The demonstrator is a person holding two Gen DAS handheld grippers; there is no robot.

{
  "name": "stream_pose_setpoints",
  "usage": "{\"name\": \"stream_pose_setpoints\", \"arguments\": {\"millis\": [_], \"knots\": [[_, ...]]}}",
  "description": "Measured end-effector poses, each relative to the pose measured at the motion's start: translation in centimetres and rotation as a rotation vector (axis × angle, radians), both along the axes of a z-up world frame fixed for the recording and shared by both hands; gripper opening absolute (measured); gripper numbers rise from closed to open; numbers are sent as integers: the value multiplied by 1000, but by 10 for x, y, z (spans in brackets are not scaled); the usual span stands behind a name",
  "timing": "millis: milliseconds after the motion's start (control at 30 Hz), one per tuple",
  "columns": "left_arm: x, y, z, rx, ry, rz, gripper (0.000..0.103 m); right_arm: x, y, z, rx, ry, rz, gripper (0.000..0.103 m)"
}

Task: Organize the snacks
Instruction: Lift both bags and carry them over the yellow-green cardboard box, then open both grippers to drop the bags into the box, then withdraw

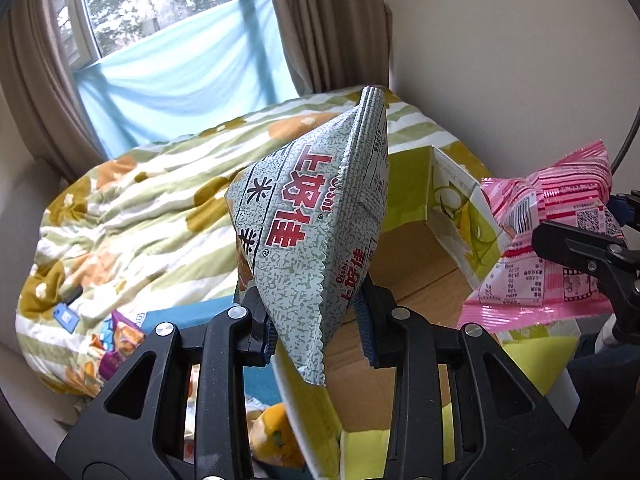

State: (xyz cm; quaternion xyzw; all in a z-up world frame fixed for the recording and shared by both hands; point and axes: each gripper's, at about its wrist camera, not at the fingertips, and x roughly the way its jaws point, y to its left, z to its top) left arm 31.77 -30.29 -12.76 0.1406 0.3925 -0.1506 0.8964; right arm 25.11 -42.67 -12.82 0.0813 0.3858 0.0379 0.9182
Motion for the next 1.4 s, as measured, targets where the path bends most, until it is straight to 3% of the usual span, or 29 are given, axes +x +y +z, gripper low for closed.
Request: {"name": "stream_pose_setpoints", "arguments": {"millis": [200, 267, 300, 333, 600, 867, 1133, 1200, 1233, 1267, 1400], "knots": [[35, -17, -30, 3, 97, 21, 34, 27, -27, -21, 27, 71, 22, 63], [40, -18, -35, 18, 105, 36, 57, 34, -33, -25, 40, 88, 25, 63], [39, -16, -37, 21, 103, 46, 87, 37, -36, -27, 46, 94, 29, 63], [37, -13, -37, 15, 92, 55, 102, 40, -37, -28, 48, 98, 31, 63], [22, 11, -25, 4, 91, 110, 102, 50, -38, -34, 48, 127, 38, 63], [8, 39, -10, -27, 91, 150, 102, 76, -30, -19, 34, 89, 90, 63], [12, 70, -7, -29, 112, 164, 102, 117, -16, -42, 64, 138, 105, 64], [11, 76, -8, -34, 128, 179, 102, 122, -15, -47, 78, 127, 80, 74], [8, 79, -7, -38, 134, 188, 102, 123, -15, -50, 92, 118, 56, 91], [6, 83, -6, -44, 136, 196, 102, 123, -16, -53, 117, 123, 37, 100], [-3, 94, -11, -58, 148, 185, 102, 105, -22, -59, 187, 151, -58, 100]]}}
